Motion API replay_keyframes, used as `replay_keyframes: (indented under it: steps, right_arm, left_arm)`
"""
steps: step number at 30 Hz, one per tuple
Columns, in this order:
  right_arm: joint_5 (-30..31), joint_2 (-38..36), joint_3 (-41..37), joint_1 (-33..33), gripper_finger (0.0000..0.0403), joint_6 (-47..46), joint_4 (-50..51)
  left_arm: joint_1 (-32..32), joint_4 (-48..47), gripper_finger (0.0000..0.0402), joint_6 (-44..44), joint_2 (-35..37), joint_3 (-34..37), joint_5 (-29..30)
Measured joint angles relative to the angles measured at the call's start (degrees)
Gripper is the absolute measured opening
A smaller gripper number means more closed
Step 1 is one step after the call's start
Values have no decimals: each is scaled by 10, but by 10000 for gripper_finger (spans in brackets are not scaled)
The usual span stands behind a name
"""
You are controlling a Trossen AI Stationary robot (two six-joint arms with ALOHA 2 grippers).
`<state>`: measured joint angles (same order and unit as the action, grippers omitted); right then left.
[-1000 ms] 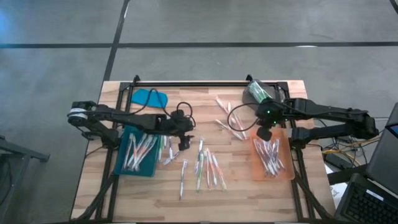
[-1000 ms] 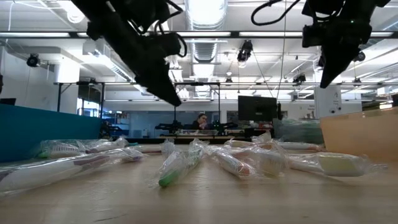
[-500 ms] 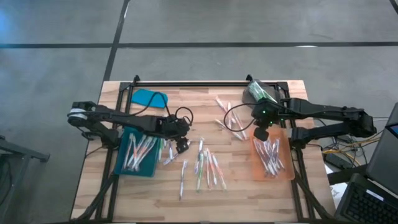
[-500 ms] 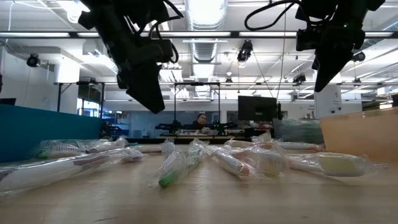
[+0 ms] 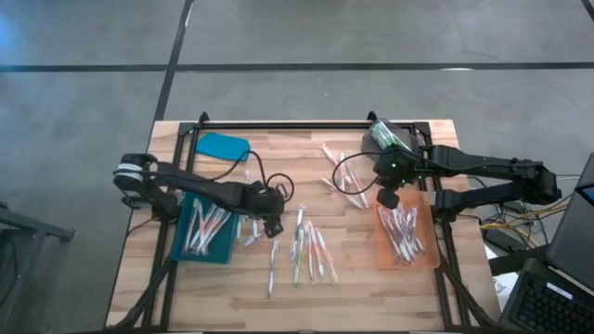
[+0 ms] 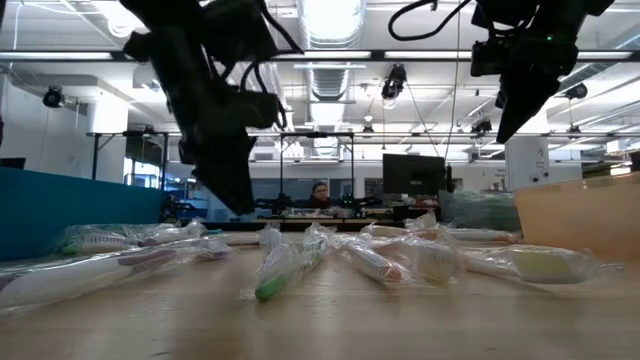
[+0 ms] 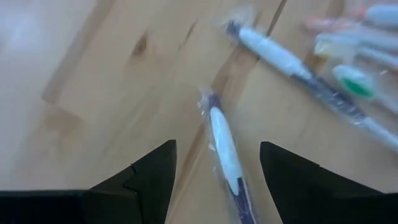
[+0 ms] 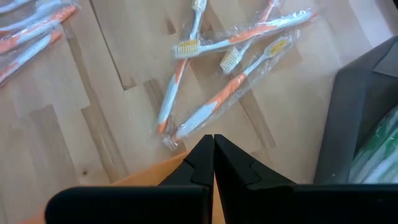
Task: Pick & Place Toothbrushes
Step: Put the purple toothbrush into the orange bin
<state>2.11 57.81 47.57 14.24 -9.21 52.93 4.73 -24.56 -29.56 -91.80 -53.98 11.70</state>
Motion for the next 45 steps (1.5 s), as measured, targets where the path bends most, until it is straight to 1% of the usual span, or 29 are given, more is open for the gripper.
replay_keyframes:
  steps: [4, 9, 15, 18, 21, 27, 35, 42, 45]
  right_arm:
    - [0, 1, 0, 0, 8, 0, 0]
    - [0, 1, 0, 0, 8, -1, -3]
    - [-1, 1, 0, 0, 8, -1, -11]
    - [-1, 1, 0, 0, 8, -1, -12]
    - [-1, 1, 0, 0, 8, -1, -13]
    - [-1, 1, 0, 0, 8, -2, -13]
    - [-1, 1, 0, 0, 8, -2, -13]
    - [-1, 1, 0, 0, 8, -2, -13]
    - [-1, 1, 0, 0, 8, -2, -13]
  left_arm:
    - [0, 1, 236, -14, -25, 0, -8]
    - [0, 9, 236, -24, -55, 0, -46]
    - [1, 17, 236, -25, -74, -1, -43]
    - [1, 20, 228, -25, -74, -1, -42]
    - [0, 21, 208, -22, -74, -3, -42]
    - [-1, 32, 153, -18, -76, -12, -42]
    - [-1, 74, 84, -13, -78, -12, -67]
    - [-1, 97, 19, -8, -78, -12, -67]
    - [-1, 109, 10, -2, -77, -14, -66]
